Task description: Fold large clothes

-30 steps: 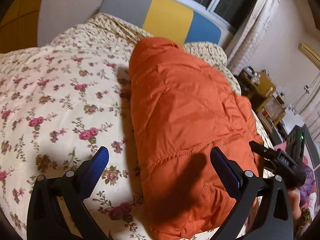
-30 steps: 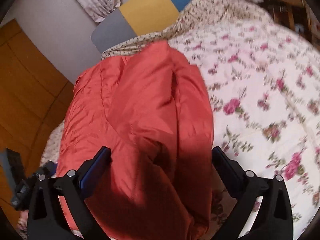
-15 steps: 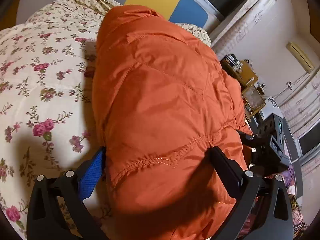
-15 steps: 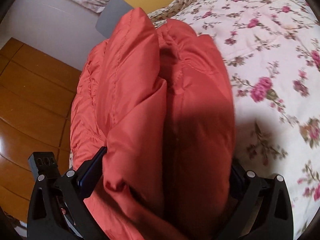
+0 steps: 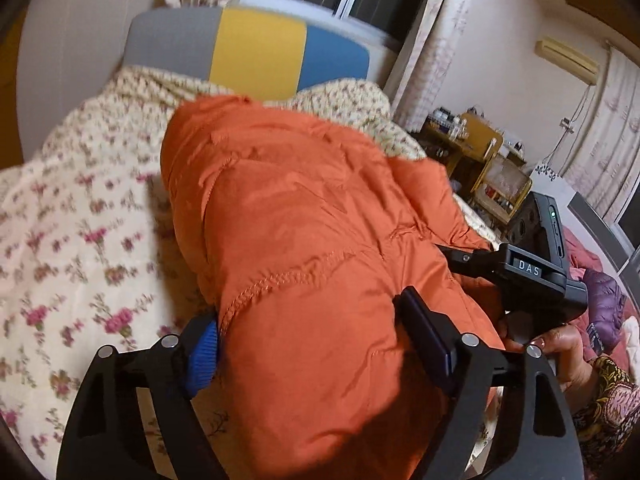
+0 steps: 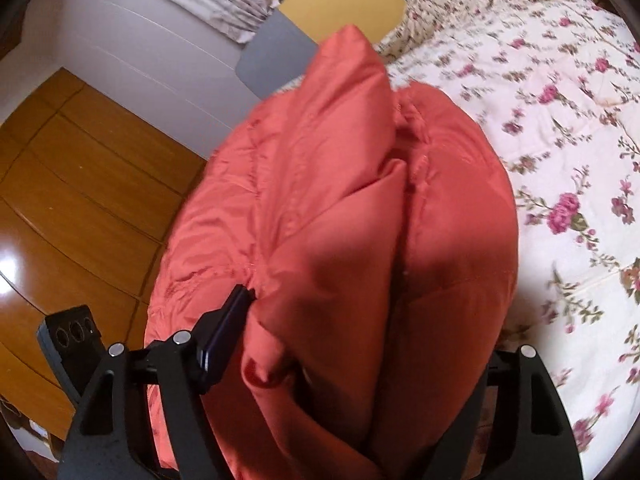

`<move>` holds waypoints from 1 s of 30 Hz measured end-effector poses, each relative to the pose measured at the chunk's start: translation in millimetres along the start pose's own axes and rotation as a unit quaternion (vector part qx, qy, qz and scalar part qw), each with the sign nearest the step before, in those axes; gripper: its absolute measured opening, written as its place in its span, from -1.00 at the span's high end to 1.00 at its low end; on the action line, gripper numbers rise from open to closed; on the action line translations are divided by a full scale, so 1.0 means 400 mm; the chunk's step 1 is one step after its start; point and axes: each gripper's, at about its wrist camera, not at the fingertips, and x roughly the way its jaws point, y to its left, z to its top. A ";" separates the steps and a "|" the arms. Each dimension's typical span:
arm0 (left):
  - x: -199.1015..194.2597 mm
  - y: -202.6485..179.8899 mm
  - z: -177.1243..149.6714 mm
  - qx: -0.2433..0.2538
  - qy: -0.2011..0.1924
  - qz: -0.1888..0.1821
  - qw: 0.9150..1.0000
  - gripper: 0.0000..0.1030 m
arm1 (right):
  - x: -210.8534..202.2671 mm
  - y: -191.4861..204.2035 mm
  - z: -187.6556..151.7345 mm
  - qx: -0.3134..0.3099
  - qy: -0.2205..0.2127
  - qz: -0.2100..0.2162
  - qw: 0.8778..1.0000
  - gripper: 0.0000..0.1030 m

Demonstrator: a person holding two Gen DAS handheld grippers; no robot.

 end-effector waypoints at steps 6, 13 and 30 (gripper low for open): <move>-0.111 0.050 -0.006 -0.009 -0.045 0.016 0.999 -0.48 | 0.034 0.145 -0.035 -0.059 -0.011 0.022 0.998 -0.45; -0.250 0.186 -0.060 -0.050 -0.080 0.066 0.993 -0.46 | 0.220 0.317 -0.099 -0.113 0.025 0.047 0.992 -0.45; -0.380 0.432 -0.218 -0.173 -0.087 0.186 0.963 -0.94 | 0.461 0.458 -0.194 -0.141 0.035 -0.019 0.989 -0.82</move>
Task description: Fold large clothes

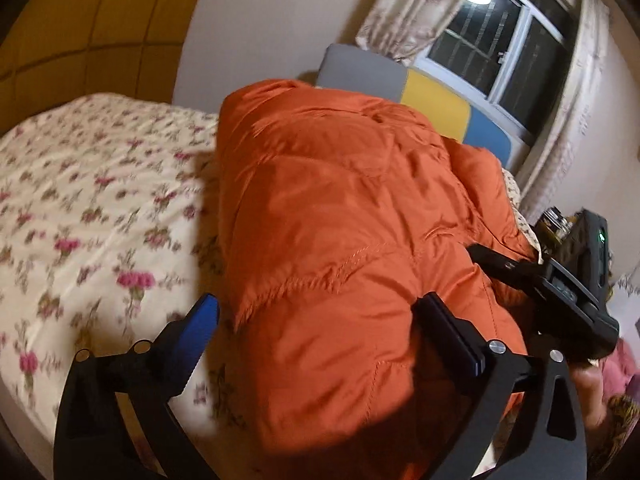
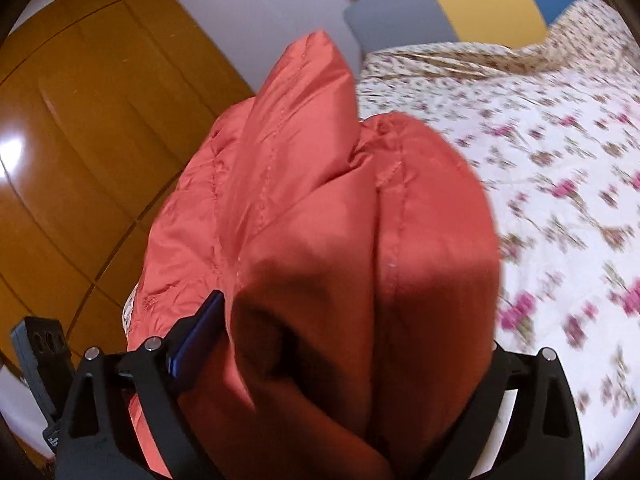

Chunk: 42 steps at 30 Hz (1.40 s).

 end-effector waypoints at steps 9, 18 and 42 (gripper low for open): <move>-0.033 -0.039 0.171 -0.024 -0.049 0.076 0.996 -0.94 | -0.121 0.112 0.154 -0.081 -0.101 -0.098 0.987 -0.60; 0.204 -0.099 0.333 0.053 0.019 0.175 0.983 -0.94 | 0.114 0.185 0.252 -0.116 -0.041 -0.135 0.983 -0.16; 0.380 -0.083 0.265 0.053 0.038 0.180 0.982 -0.94 | 0.290 0.032 0.197 -0.080 0.017 -0.160 0.984 -0.19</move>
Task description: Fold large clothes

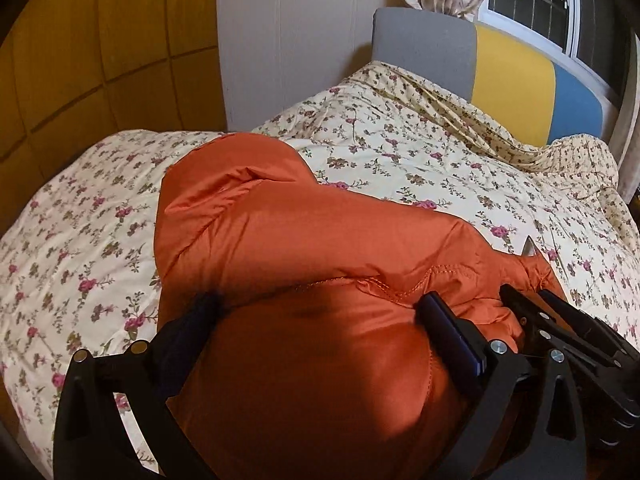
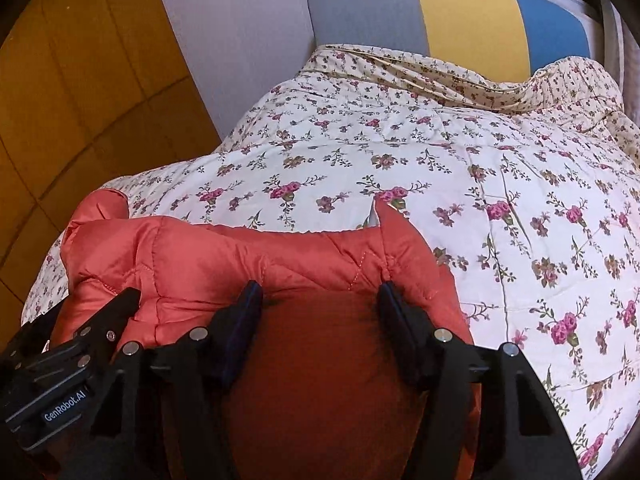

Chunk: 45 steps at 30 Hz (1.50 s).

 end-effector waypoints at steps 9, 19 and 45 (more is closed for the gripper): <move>-0.154 0.017 -0.086 0.006 -0.046 -0.025 0.999 -0.94 | -0.141 -0.018 -0.070 0.023 -0.029 0.009 0.999 -0.77; -0.307 0.083 -0.233 -0.017 -0.049 -0.042 0.998 -0.94 | -0.328 0.020 -0.186 -0.015 -0.037 -0.007 0.999 -0.94; -0.589 0.118 -0.414 0.012 -0.087 0.024 0.996 -0.94 | -0.618 0.054 -0.396 -0.040 -0.066 -0.027 0.997 -0.96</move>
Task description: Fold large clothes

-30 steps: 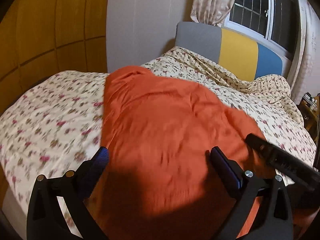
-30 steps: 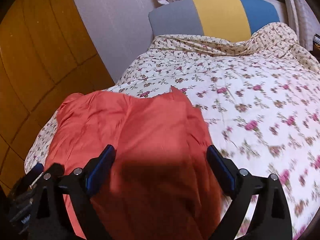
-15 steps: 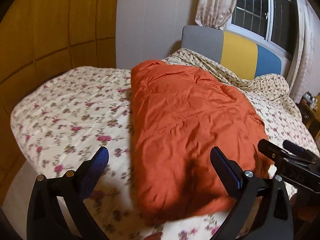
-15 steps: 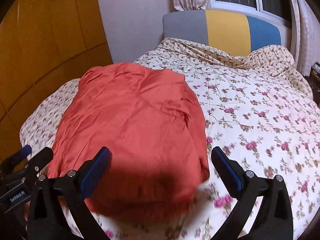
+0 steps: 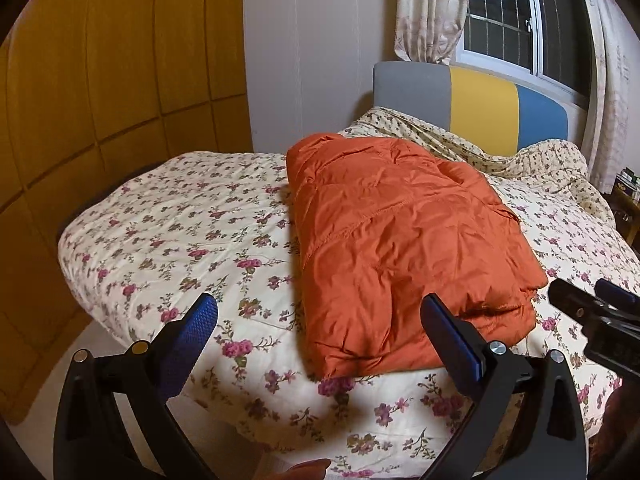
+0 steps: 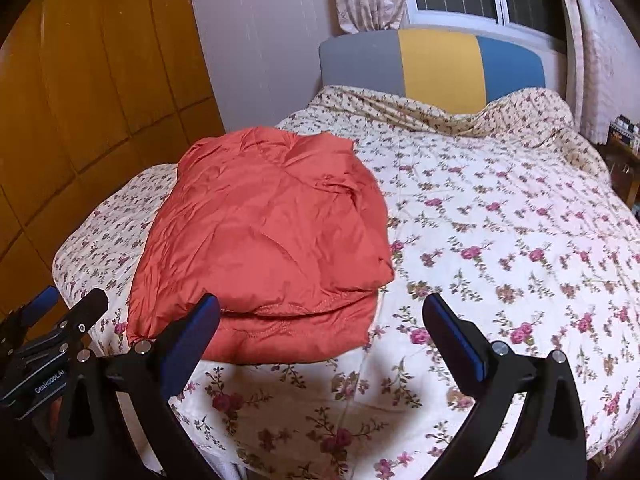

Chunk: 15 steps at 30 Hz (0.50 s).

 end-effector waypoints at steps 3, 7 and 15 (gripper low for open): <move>-0.004 0.005 -0.001 -0.006 0.002 -0.004 1.000 -0.94 | -0.012 -0.002 0.002 0.000 -0.006 0.001 1.000 -0.96; -0.009 0.006 0.003 -0.012 -0.001 -0.002 1.000 -0.94 | -0.018 0.001 0.003 -0.002 -0.010 0.000 1.000 -0.96; -0.017 0.009 0.003 -0.012 -0.011 -0.004 1.000 -0.94 | -0.033 0.017 0.005 -0.017 -0.016 0.000 1.000 -0.96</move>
